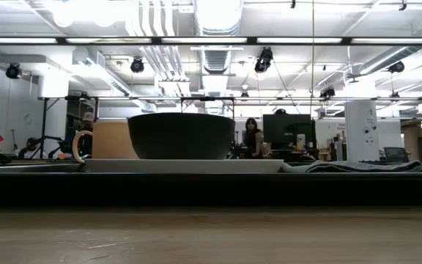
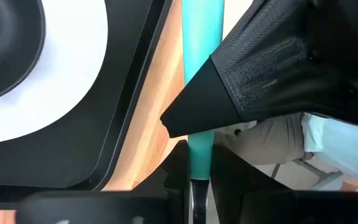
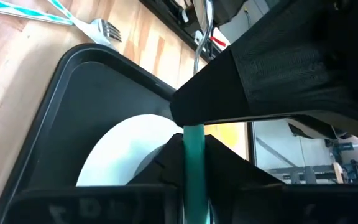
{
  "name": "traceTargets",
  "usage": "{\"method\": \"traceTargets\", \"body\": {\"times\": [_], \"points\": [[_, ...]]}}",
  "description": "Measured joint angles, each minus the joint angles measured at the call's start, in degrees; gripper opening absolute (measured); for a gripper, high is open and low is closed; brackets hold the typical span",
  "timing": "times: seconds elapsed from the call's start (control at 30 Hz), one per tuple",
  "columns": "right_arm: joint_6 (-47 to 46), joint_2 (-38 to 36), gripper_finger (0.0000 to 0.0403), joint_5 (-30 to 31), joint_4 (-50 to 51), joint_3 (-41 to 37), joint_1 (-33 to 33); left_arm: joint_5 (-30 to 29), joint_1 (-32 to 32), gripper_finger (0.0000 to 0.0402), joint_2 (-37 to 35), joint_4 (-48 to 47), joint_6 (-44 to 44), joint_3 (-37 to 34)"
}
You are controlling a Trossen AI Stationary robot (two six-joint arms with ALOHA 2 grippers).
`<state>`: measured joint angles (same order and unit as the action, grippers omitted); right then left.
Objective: Set up tray
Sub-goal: Put the green spoon on the gray napkin on the black serving tray
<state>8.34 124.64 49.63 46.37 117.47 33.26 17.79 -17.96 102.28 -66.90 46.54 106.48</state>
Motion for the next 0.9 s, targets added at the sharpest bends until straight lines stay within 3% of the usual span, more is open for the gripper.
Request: {"method": "traceTargets", "body": {"times": [0.1,0.23,0.43,0.53,0.7,0.9], "points": [[-0.57,0.0,0.0029,0.02,0.1,-0.02,0.04,0.04,0.0,0.0035,0.0,-0.23,0.02,0.38],[-1.75,-0.04,0.0029,-0.52,1.94,0.04,0.15,-0.12,0.0,0.0089,0.0,-0.17,-1.37,1.86],[-9.87,-0.08,0.0029,-2.58,10.12,0.02,0.12,-0.97,-0.02,0.0137,-0.25,0.0,-8.2,7.39],[-14.73,-0.33,0.0029,-2.06,13.32,0.01,0.3,-8.39,-0.49,0.0141,-0.41,-1.0,-13.61,12.58],[-23.29,-4.23,0.0029,0.88,19.4,-0.77,2.23,-26.49,-4.5,0.0143,-0.63,-3.68,-24.15,22.25],[-35.2,-14.83,0.0029,4.11,24.0,-9.2,6.08,-37.44,-8.57,0.0143,-0.66,-3.38,-32.42,28.62]]}}
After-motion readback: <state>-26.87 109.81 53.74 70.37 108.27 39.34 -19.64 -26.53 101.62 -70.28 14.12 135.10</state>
